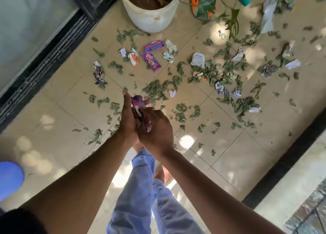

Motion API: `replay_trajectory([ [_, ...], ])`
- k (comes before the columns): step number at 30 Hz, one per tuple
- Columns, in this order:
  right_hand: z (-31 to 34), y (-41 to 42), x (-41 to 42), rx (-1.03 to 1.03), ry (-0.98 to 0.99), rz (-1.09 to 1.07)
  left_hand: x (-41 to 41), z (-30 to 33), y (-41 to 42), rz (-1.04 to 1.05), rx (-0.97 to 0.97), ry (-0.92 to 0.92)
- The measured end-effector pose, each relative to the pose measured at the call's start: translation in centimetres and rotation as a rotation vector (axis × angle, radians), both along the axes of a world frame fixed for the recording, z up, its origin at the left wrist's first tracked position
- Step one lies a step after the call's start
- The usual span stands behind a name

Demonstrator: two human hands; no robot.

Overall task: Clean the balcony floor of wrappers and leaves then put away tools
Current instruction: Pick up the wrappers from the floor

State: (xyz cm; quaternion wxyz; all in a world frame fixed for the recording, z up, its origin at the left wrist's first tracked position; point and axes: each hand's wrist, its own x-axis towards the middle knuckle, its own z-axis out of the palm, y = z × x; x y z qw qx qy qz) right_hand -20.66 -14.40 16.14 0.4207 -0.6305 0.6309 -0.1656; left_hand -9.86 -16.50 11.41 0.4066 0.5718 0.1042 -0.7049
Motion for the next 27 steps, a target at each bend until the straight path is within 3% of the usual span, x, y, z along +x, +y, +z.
replay_trajectory([
  [4,0.4,-1.8,0.8,0.262,-0.101,0.025,0.9,0.5,-1.3,-0.098,0.004,-0.052],
  [9,0.9,-5.5,1.6,0.541,-0.45,-0.22,3.3,1.1,-3.7,-0.12,0.079,-0.246],
  [11,1.3,-7.1,1.1,0.607,-0.488,-0.287,4.4,1.1,-4.7,-0.154,0.085,-0.29],
  [15,-1.5,-9.5,-0.6,0.376,-0.084,-0.232,5.4,0.5,-6.2,-0.298,0.052,-0.257],
  [19,-5.1,-11.1,-2.7,0.398,0.231,-0.222,4.6,-1.0,-6.6,-0.429,0.072,-0.339],
  [24,-13.0,-12.5,-4.9,0.411,0.366,-0.178,3.9,-5.3,-6.6,-0.478,0.175,-0.249],
  [27,-18.9,-13.7,-5.0,0.411,0.406,-0.136,4.2,-10.8,-6.2,-0.506,0.163,-0.336],
])
